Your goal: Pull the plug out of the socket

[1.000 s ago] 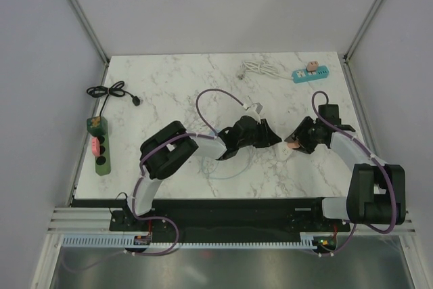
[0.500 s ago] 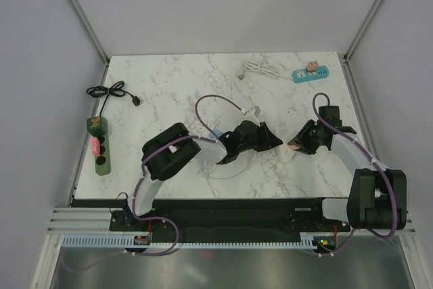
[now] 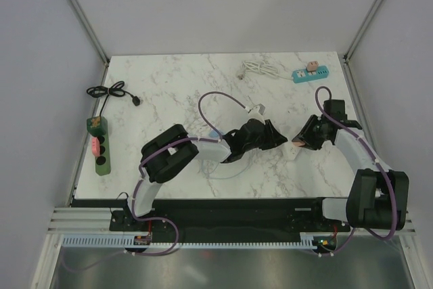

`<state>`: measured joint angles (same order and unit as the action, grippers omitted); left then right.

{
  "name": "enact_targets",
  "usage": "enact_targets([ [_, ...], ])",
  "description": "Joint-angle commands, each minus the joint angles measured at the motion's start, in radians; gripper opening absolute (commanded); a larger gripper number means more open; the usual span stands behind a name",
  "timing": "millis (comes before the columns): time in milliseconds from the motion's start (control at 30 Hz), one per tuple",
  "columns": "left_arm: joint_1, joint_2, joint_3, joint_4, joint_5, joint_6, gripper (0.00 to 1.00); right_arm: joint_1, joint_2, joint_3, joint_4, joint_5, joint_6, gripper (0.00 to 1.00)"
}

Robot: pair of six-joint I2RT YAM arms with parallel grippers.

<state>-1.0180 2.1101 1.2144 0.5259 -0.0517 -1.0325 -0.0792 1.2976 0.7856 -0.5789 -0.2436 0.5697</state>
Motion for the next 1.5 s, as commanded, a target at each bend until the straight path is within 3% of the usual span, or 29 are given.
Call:
enact_targets([
  [0, 0.018, 0.013, 0.023, -0.179, -0.135, 0.014, 0.02, -0.048, -0.020, 0.063, -0.039, -0.072, -0.071, 0.20],
  [133, 0.021, 0.016, 0.030, -0.204, -0.139, 0.000, 0.02, -0.109, -0.004, 0.060, -0.039, -0.207, -0.083, 0.10],
  [300, 0.027, 0.040, 0.080, -0.268, -0.131, -0.017, 0.02, -0.110, -0.076, 0.069, -0.094, 0.064, -0.102, 0.08],
  [367, 0.027, 0.059, 0.115, -0.305, -0.123, -0.018, 0.02, -0.110, -0.090, 0.063, -0.101, 0.055, -0.097, 0.08],
  [467, 0.025, 0.067, 0.128, -0.311, -0.114, -0.021, 0.02, -0.110, -0.075, 0.044, -0.082, -0.080, -0.083, 0.06],
  [600, 0.025, 0.070, 0.128, -0.308, -0.112, -0.023, 0.02, -0.097, -0.113, 0.044, -0.104, 0.065, -0.090, 0.04],
  [767, 0.024, 0.070, 0.131, -0.307, -0.108, -0.015, 0.02, -0.099, -0.061, 0.012, -0.065, -0.160, -0.082, 0.00],
  [933, 0.025, 0.074, 0.129, -0.297, -0.099, -0.018, 0.02, -0.100, -0.132, 0.044, -0.120, 0.125, -0.102, 0.00],
  [1067, 0.024, 0.082, 0.140, -0.305, -0.097, -0.020, 0.02, -0.099, -0.146, 0.078, -0.151, 0.148, -0.113, 0.00],
  [1100, 0.024, 0.083, 0.142, -0.306, -0.096, -0.020, 0.02, -0.099, -0.149, 0.076, -0.151, 0.120, -0.105, 0.00],
  [1200, 0.022, 0.085, 0.146, -0.308, -0.093, -0.023, 0.02, -0.120, -0.113, 0.063, -0.131, -0.167, -0.091, 0.00],
  [1333, 0.022, 0.087, 0.146, -0.310, -0.094, -0.023, 0.02, -0.126, -0.148, 0.076, -0.128, -0.142, -0.070, 0.00],
  [1467, 0.024, 0.085, 0.149, -0.319, -0.097, -0.024, 0.02, -0.146, -0.124, 0.069, -0.121, -0.299, -0.064, 0.00],
])
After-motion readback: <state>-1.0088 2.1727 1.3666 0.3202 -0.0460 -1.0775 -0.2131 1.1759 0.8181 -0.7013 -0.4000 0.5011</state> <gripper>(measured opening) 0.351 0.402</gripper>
